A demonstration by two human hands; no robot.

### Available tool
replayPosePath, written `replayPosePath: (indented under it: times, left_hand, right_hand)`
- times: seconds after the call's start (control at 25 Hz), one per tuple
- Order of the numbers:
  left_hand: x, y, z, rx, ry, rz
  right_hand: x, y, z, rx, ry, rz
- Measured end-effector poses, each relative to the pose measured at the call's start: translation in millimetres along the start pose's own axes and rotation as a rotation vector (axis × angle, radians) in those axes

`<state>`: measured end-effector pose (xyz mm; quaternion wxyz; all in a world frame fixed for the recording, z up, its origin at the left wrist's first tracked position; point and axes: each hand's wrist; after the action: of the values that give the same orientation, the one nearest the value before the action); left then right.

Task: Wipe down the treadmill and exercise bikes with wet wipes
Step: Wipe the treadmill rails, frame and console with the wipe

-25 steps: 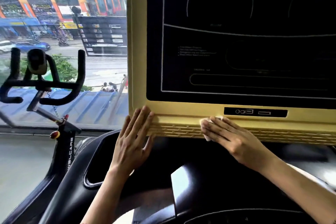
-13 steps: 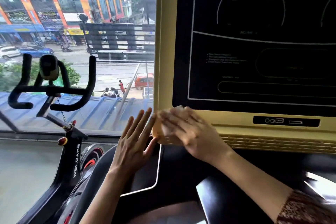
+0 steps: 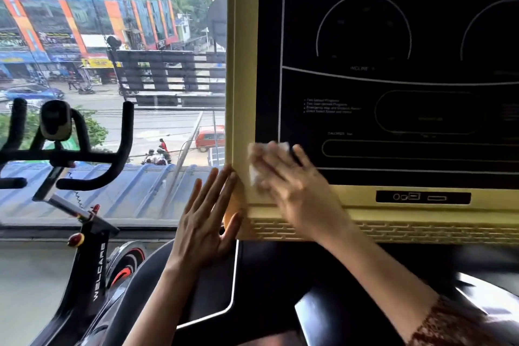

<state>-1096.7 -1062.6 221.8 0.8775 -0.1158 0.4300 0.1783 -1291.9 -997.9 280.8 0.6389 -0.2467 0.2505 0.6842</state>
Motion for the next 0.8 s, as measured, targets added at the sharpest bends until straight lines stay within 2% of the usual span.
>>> replayPosePath:
  times: [0.08, 0.16, 0.24, 0.36, 0.4, 0.48, 0.56, 0.72, 0.8]
  left_hand:
    - [-5.8, -0.3, 1.6, -0.014, 0.009, -0.007]
    - [-10.2, -3.0, 4.1, -0.035, -0.001, -0.049]
    - [-17.2, -6.9, 4.9, -0.051, -0.019, -0.082]
    - [-41.8, -9.5, 8.5, -0.053, -0.022, -0.049]
    - [-52.0, -10.3, 10.1, -0.058, -0.008, -0.031]
    - [-67.9, -13.5, 11.9, -0.083, 0.024, -0.027]
    - [-75.3, -16.4, 11.3, -0.096, 0.040, -0.036]
    - [-85.9, -20.2, 12.7, -0.107, 0.026, -0.035]
    - [-98.0, -23.9, 15.4, -0.130, 0.030, -0.029]
  right_hand:
    - [5.2, 23.9, 8.3, -0.050, 0.078, -0.141]
    - [20.7, 27.8, 9.8, -0.074, 0.108, -0.202]
    - [25.7, 10.4, -0.3, -0.029, 0.055, -0.107]
    - [-24.1, 8.4, 2.4, 0.024, 0.034, 0.154]
    - [-46.8, 14.2, 8.2, 0.038, 0.066, 0.151]
    - [-77.9, 25.5, 17.8, -0.011, 0.156, 0.020]
    - [-80.1, 21.7, 13.8, -0.054, 0.193, -0.066]
    - [-102.8, 20.5, 15.3, 0.027, 0.124, 0.197]
    - [-135.4, 26.9, 27.7, 0.029, 0.165, 0.083]
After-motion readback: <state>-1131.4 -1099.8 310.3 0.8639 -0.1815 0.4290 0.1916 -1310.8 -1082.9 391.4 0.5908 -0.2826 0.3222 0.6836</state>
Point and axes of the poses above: each hand's wrist, its own x-axis away from the middle knuckle, its own z-axis out of the back of the hand, y = z × x, and after that the axes turned 13 degrees about -z, right-handed
